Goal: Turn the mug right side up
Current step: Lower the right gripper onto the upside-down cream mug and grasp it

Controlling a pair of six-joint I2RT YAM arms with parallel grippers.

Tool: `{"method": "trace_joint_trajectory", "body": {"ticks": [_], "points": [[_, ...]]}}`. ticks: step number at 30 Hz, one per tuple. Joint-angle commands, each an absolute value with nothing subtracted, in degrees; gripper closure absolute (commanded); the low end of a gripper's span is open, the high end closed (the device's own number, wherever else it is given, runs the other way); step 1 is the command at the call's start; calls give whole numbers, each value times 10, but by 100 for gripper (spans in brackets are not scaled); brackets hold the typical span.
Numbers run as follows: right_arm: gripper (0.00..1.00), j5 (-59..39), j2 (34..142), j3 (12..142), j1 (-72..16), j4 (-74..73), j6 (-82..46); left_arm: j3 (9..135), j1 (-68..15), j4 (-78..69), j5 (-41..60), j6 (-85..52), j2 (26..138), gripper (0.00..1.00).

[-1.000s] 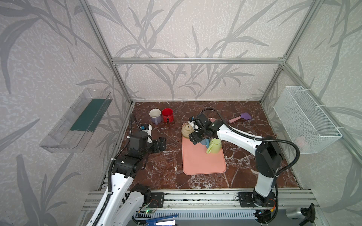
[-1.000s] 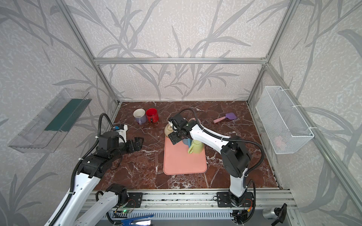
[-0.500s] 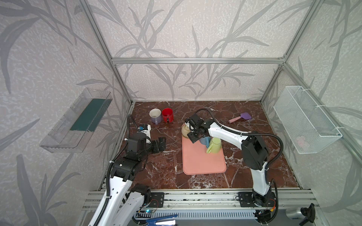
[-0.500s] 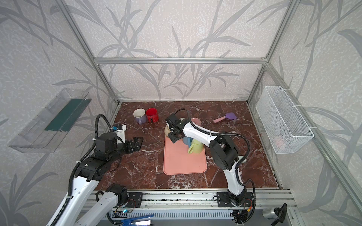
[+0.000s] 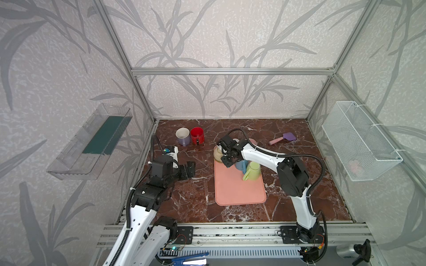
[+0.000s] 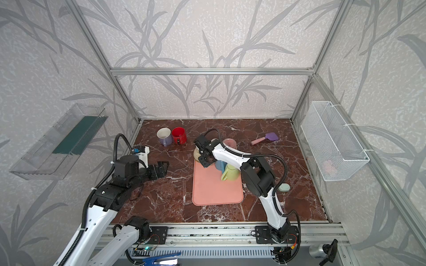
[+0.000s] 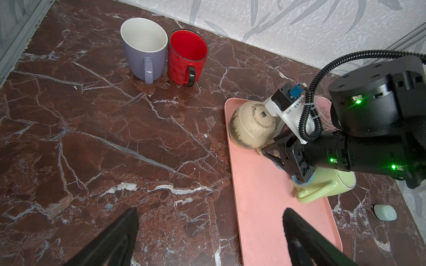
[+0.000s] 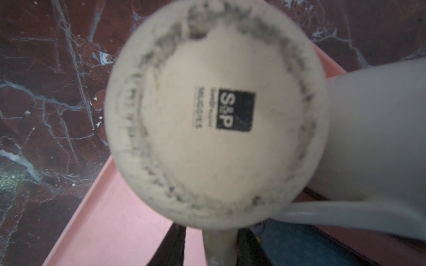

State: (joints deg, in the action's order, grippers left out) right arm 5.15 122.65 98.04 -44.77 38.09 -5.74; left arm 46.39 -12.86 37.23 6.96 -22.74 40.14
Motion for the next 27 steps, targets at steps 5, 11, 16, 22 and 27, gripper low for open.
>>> {"method": "trace_joint_trajectory", "body": {"ticks": [5, 11, 16, 22, 27], "points": [[80, 52, 1240, 992, -445, 391, -64, 463, -122, 368, 69, -229, 397, 5], [99, 49, 1243, 988, -445, 390, -72, 461, -120, 369, 66, -229, 393, 5], [100, 30, 1242, 988, -443, 391, -79, 461, -120, 369, 66, -229, 395, 5], [100, -48, 1213, 952, -423, 355, -101, 461, -120, 366, 69, -229, 395, 5], [100, -90, 1179, 930, -417, 332, -106, 461, -118, 364, 75, -229, 396, 5]]}}
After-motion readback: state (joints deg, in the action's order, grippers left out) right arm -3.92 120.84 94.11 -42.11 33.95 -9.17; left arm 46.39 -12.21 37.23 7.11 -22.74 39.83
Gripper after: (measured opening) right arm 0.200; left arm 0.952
